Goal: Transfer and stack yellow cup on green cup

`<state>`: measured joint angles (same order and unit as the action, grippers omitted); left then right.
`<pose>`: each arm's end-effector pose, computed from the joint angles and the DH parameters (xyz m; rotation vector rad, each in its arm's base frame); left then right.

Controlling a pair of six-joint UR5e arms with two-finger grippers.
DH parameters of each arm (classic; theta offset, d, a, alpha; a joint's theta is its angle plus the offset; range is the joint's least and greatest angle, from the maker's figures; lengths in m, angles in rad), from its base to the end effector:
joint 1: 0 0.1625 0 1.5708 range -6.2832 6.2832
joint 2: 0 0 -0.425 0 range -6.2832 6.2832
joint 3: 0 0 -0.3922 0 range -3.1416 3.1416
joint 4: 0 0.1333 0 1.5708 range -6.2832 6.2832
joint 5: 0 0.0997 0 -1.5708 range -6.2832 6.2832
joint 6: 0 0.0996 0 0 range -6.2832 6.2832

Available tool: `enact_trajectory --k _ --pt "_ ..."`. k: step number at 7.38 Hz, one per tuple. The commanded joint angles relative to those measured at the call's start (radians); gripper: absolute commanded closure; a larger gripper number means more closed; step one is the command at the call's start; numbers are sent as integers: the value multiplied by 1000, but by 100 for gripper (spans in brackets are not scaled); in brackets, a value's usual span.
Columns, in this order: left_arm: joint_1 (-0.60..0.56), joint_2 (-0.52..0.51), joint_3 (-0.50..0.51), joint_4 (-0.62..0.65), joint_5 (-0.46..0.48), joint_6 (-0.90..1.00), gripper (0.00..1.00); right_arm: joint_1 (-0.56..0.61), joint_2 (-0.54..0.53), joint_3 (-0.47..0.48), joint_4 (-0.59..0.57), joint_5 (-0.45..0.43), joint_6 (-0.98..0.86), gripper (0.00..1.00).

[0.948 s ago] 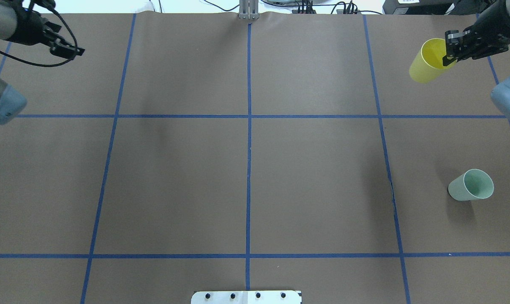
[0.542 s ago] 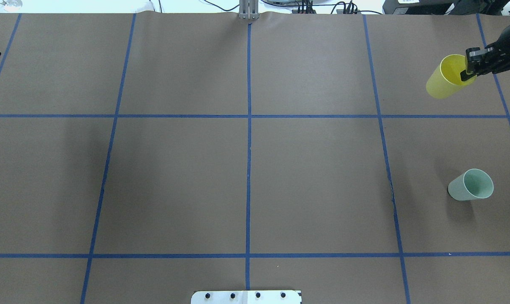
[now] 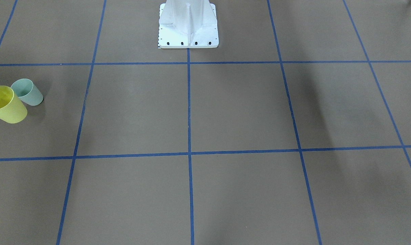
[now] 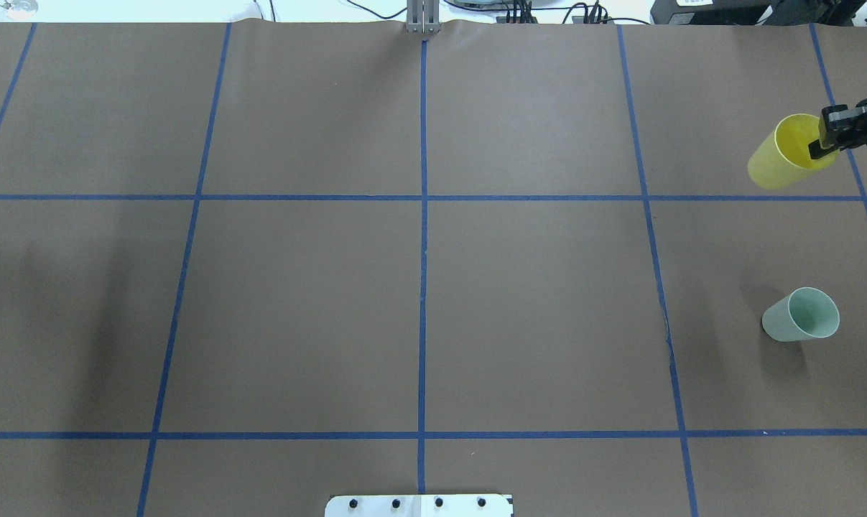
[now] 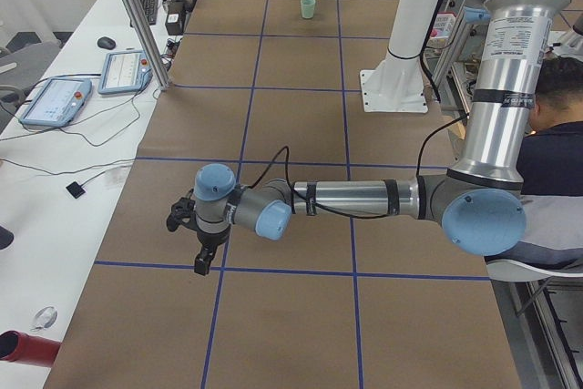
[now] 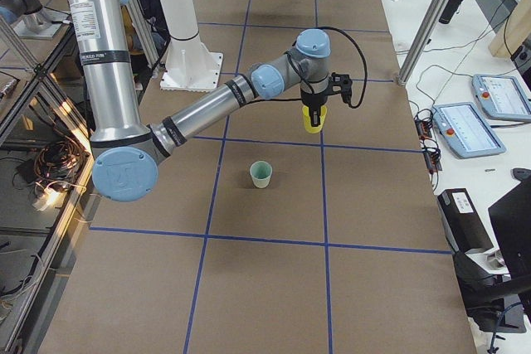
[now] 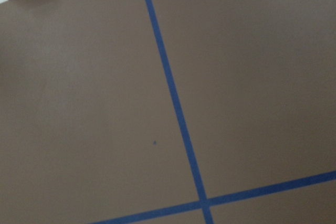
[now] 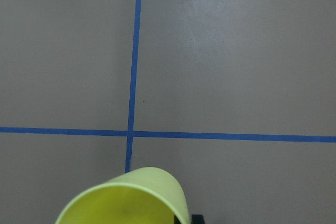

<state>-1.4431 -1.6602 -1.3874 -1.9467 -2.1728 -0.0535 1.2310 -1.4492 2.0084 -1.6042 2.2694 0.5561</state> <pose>-0.0066 -0.5524 0.6737 0.2183 0.6207 0.1564 -0.1042 -0.5025 0.3922 0.1586 -0.8319 0.0196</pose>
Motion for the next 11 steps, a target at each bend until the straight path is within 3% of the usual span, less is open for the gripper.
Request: enact_trajectory --k 1,3,5,6,8,9,11 --pt "-10 39 -30 205 -12 127 0 11 -52 22 4 24 -62 100" --pt "-19 126 -227 392 -38 127 0 19 -123 91 3 44 -64 100" --pt "-34 288 -463 405 -44 130 0 19 -187 125 13 48 -64 100" --pt "-34 301 -484 405 -89 126 0 19 -253 144 47 65 -64 100" --pt "-34 295 -484 402 -108 119 0 19 -441 135 281 97 -48 100" --pt "-34 293 -484 402 -108 119 0 18 -512 135 340 108 -50 100" --pt "-34 293 -486 400 -108 119 0 15 -565 75 472 111 -42 100"
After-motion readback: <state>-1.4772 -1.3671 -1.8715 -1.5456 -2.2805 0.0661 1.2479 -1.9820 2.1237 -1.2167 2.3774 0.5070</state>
